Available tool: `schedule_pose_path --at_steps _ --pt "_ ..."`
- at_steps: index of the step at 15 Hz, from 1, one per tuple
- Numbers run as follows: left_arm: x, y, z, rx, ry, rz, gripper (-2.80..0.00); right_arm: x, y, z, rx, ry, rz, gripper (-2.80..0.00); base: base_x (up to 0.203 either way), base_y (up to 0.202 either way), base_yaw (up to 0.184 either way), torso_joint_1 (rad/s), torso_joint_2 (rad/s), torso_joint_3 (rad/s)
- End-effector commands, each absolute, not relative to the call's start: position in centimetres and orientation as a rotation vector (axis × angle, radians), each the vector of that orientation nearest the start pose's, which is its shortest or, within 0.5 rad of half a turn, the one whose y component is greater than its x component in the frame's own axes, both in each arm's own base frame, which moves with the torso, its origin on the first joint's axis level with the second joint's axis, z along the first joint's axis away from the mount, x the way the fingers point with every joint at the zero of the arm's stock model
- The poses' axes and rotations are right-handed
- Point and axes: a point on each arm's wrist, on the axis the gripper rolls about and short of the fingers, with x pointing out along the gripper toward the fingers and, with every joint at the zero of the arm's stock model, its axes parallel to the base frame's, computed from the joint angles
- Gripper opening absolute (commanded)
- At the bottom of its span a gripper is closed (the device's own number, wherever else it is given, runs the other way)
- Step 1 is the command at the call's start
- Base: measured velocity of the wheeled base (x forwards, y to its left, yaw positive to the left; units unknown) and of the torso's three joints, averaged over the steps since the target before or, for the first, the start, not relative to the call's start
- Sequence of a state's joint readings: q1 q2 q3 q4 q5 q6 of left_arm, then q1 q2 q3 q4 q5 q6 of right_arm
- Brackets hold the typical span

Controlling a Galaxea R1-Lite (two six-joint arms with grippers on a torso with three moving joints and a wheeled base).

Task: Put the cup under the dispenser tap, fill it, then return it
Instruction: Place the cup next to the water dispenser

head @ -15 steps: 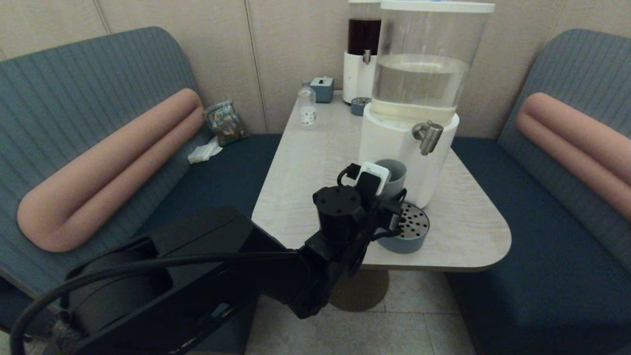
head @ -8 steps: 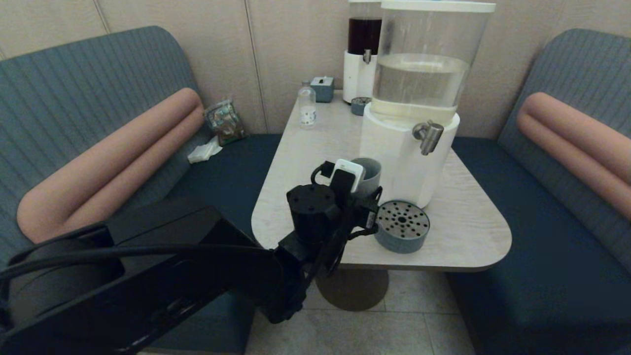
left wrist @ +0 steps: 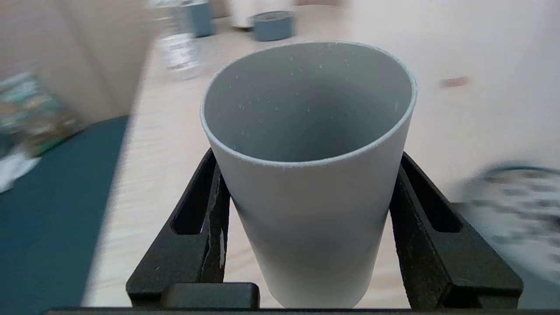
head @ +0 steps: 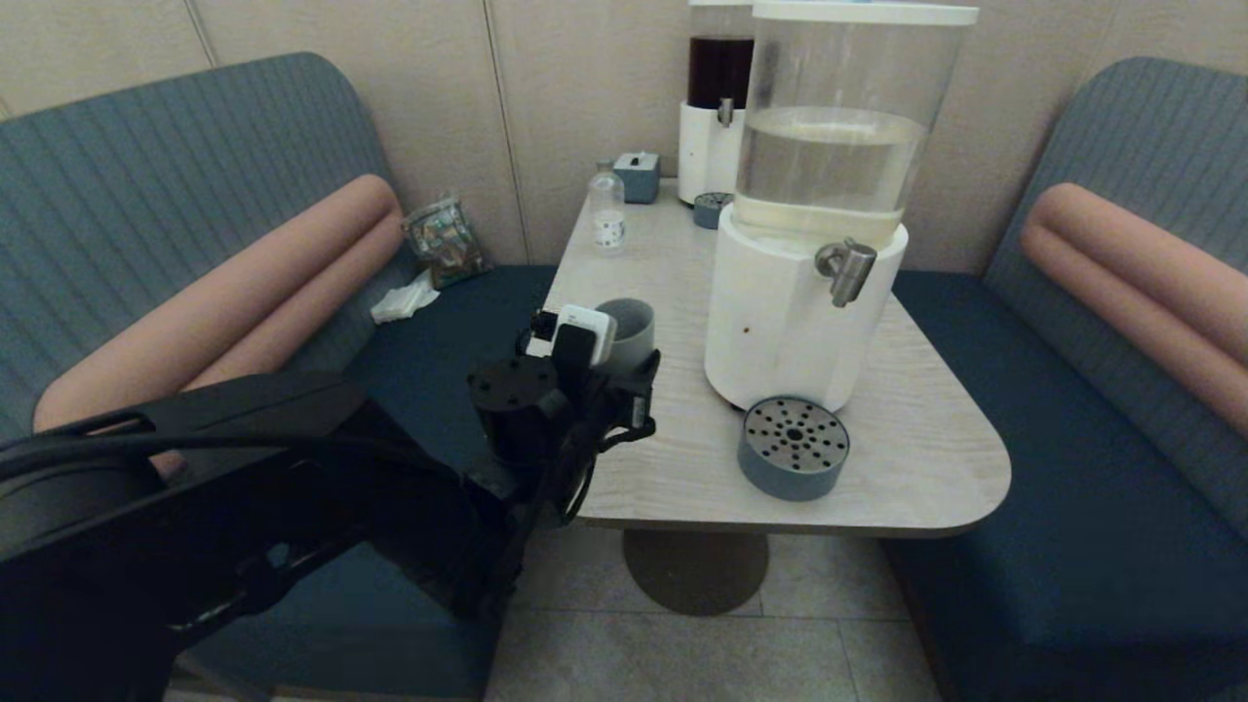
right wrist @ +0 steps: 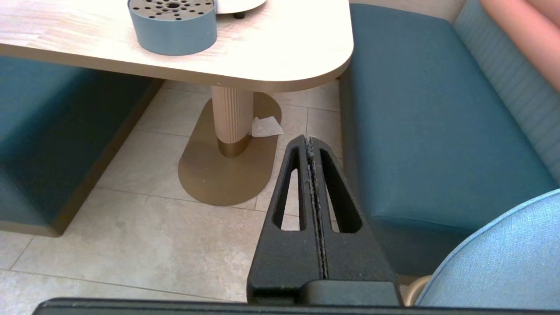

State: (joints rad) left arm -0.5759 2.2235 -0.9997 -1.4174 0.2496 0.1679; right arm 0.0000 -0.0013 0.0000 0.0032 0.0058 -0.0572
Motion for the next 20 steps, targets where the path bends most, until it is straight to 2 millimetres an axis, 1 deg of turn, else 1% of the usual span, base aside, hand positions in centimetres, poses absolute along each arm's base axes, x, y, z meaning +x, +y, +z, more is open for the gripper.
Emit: schedule_pose_path --at_steps 1,5,8,11,13,20 --pt "35.6 -20.9 11.0 0.098 -0.189 -0.277 -2.80 -2.3 0.0 7.5 -0.058 0.002 0.007 -2.80 0.000 0.000 0.000 0.000 0.00 0.000" --pt "36.8 -19.7 9.4 0.107 -0.176 -0.244 -2.80 -2.3 0.0 7.5 -0.058 0.001 0.006 -2.80 0.000 0.000 0.000 0.000 0.00 0.000" --pt "37.7 -19.6 7.8 0.116 -0.155 -0.239 -2.80 -2.3 0.0 7.5 -0.058 0.001 0.006 -2.80 0.000 0.000 0.000 0.000 0.00 0.000" --pt "38.9 -19.0 6.7 0.119 -0.151 -0.214 -2.80 -2.3 0.0 7.5 -0.058 0.002 0.006 -2.80 0.000 0.000 0.000 0.000 0.00 0.000" --pt "39.4 -19.0 5.6 0.123 -0.141 -0.210 -2.80 -2.3 0.0 7.5 -0.058 0.001 0.006 -2.80 0.000 0.000 0.000 0.000 0.00 0.000" --pt "39.7 -19.1 5.2 0.127 -0.144 -0.207 -2.80 -2.3 0.0 7.5 -0.058 0.001 0.006 -2.80 0.000 0.000 0.000 0.000 0.00 0.000"
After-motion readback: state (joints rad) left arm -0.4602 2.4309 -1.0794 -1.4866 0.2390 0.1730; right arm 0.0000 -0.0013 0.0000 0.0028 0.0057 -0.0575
